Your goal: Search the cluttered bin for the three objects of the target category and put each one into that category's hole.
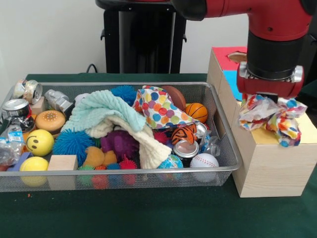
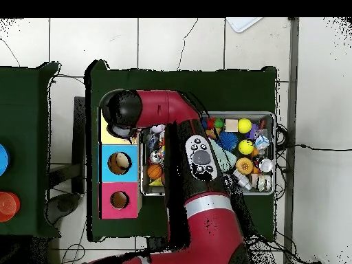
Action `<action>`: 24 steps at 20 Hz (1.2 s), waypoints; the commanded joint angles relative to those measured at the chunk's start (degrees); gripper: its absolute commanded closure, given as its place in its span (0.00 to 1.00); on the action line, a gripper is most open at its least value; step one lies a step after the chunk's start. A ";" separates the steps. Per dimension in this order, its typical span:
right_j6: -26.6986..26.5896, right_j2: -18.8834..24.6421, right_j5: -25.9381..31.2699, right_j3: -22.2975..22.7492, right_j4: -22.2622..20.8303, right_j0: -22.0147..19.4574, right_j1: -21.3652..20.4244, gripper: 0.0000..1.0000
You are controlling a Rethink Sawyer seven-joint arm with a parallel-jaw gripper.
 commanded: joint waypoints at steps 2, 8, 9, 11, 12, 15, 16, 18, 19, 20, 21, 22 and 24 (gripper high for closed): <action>2.17 3.49 2.45 8.67 2.88 1.89 0.84 1.00; -0.01 3.30 -3.09 5.83 1.16 2.34 5.56 1.00; -0.68 2.69 -6.94 3.51 -0.82 2.46 9.55 1.00; 0.04 0.58 -11.21 -0.93 -3.99 3.77 15.02 1.00; 0.78 -0.32 -12.28 -2.25 -5.02 4.47 16.26 1.00; 1.22 -2.93 -10.84 -5.06 -7.54 6.67 17.78 1.00; 1.17 -3.68 -10.17 -5.80 -8.22 7.30 18.07 1.00; 1.17 -4.95 -9.41 -6.59 -9.14 8.17 18.08 1.00; 1.21 -5.44 -9.46 -6.63 -9.40 8.50 17.87 1.00; 1.37 -5.90 -9.39 -6.89 -9.62 8.81 17.78 1.00; 1.54 -6.36 -9.32 -7.16 -9.84 9.12 17.69 1.00; 1.64 -6.66 -9.15 -7.76 -9.96 9.32 17.94 1.00; 1.78 -6.86 -9.31 -7.89 -9.72 9.51 17.94 1.00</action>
